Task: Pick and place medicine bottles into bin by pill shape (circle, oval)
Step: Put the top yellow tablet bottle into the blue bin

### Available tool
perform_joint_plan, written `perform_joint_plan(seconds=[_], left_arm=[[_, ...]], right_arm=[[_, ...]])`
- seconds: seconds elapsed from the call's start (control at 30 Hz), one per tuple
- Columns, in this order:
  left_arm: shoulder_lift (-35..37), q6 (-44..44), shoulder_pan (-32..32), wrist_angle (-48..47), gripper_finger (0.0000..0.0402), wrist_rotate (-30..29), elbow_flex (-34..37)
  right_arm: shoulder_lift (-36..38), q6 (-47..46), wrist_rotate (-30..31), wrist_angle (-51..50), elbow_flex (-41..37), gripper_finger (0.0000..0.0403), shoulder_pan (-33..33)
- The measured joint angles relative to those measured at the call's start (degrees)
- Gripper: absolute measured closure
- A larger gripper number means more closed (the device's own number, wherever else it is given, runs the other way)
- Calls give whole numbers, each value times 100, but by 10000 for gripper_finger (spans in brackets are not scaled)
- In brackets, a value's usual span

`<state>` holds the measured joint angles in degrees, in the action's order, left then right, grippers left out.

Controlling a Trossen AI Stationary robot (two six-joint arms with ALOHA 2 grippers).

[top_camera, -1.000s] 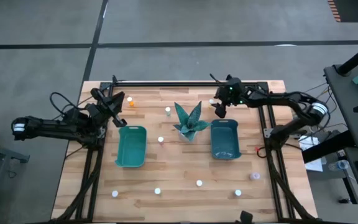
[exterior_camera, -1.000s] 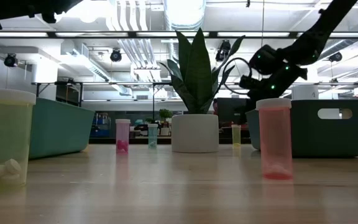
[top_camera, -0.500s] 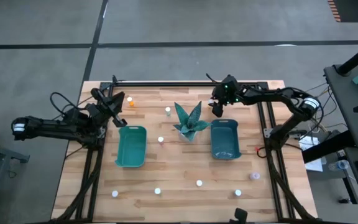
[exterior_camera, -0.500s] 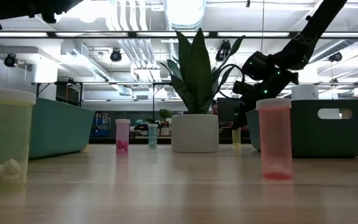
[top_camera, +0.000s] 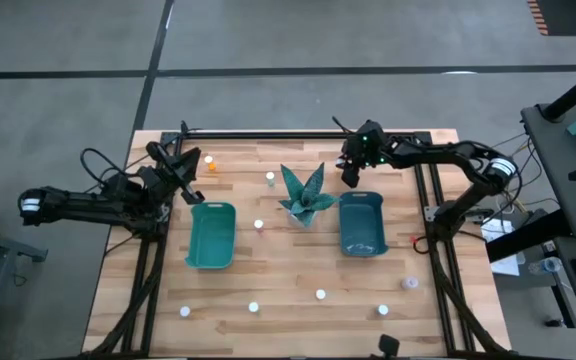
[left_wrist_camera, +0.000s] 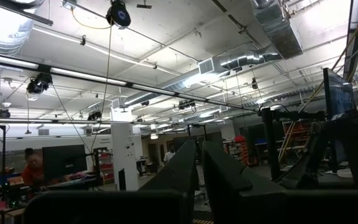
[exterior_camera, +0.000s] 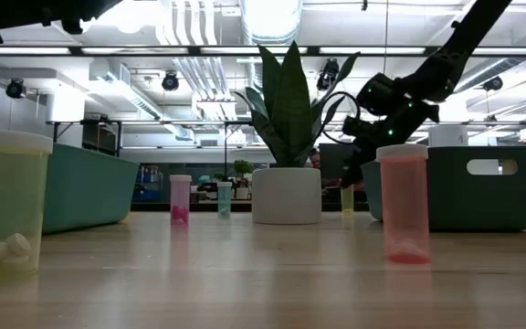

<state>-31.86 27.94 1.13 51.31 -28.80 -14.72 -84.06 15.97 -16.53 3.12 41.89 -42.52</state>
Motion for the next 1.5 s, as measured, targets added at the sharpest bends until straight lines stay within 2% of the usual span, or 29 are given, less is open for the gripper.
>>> perform_joint_plan(seconds=[0.2, 0.43, 0.57, 0.83, 1.0, 1.2, 1.5], left_arm=[[0, -2, 0, 13, 388, 0, 0], [0, -2, 0, 18, 388, 0, 0], [0, -2, 0, 22, 388, 0, 0], [0, -17, 0, 22, 388, 0, 0], [0, -22, 0, 22, 388, 0, 0], [0, -31, 0, 20, 388, 0, 0], [0, -31, 0, 11, 388, 0, 0]], right_arm=[[699, -143, 6, -484, 159, 286, 1], [2037, -682, 20, -1501, 232, 290, 205], [2794, -1137, 174, -1959, 232, 289, 653], [3779, -1971, 1173, -2859, 232, 290, 1901], [4066, -2551, 1394, -3334, 224, 291, 2459], [4041, -2899, 1767, -3590, 175, 290, 3082], [3974, -3420, 2179, -3402, -387, 290, 3673]])
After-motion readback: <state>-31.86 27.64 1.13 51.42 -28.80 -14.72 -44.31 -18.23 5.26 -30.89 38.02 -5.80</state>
